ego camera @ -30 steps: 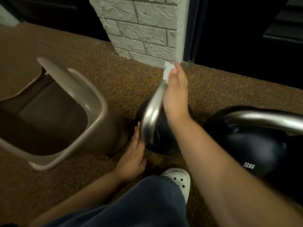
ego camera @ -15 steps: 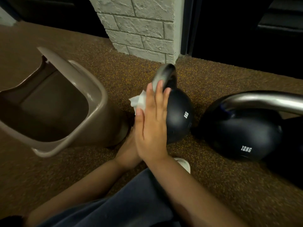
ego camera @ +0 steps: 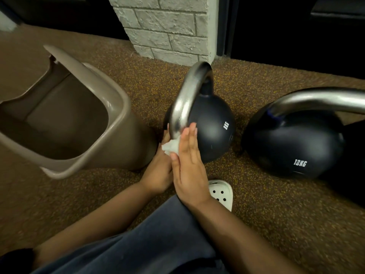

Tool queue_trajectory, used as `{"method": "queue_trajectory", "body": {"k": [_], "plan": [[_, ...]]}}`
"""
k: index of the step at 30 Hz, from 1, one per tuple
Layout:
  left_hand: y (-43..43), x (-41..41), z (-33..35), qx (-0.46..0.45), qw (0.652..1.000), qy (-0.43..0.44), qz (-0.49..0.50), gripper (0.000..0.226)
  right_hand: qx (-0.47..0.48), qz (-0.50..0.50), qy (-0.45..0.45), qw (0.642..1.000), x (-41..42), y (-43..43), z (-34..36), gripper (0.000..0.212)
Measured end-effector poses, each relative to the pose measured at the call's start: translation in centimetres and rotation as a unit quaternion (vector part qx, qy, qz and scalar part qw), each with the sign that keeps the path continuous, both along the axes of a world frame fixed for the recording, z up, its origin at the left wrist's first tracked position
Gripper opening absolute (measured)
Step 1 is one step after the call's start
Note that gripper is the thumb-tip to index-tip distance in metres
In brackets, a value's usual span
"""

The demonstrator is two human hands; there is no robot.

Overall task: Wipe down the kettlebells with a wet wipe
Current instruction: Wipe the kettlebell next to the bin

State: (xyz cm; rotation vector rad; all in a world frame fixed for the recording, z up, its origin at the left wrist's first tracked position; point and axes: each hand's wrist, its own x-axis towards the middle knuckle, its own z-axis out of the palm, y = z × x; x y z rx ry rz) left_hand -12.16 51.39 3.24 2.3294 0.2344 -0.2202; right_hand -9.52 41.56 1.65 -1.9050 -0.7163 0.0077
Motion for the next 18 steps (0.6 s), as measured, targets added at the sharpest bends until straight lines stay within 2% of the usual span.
{"method": "queue_trajectory", "body": {"k": [2,4,7,10,12,15,18], "plan": [[-0.6,-0.1,0.4,-0.011,0.999,0.023,0.026,0.061,0.024,-0.009,-0.034,0.999,1.0,0.8,1.3,0.055],[-0.4,-0.1,-0.1,0.044,0.997,0.045,0.045,0.07,0.037,-0.019,-0.031,0.999,2.8,1.4,3.0,0.054],[0.0,0.2,-0.8,0.003,0.999,0.024,0.029,0.064,0.026,-0.021,-0.042,0.999,5.3,1.6,5.1,0.054],[1.0,-0.1,-1.8,0.03,0.999,0.016,0.024,0.065,-0.009,-0.005,-0.043,0.999,7.1,1.4,6.4,0.053],[1.1,-0.3,-2.0,0.044,0.999,-0.02,0.018,0.07,-0.021,0.002,-0.034,0.999,8.8,1.4,7.3,0.05],[1.0,0.0,-2.0,-0.018,0.996,-0.049,0.072,0.063,-0.034,0.009,-0.003,0.999,11.9,1.6,8.3,0.049],[0.5,1.3,-1.7,-0.097,0.978,-0.085,0.164,0.057,-0.029,0.028,0.028,0.999,14.2,1.3,8.5,0.049]]}}
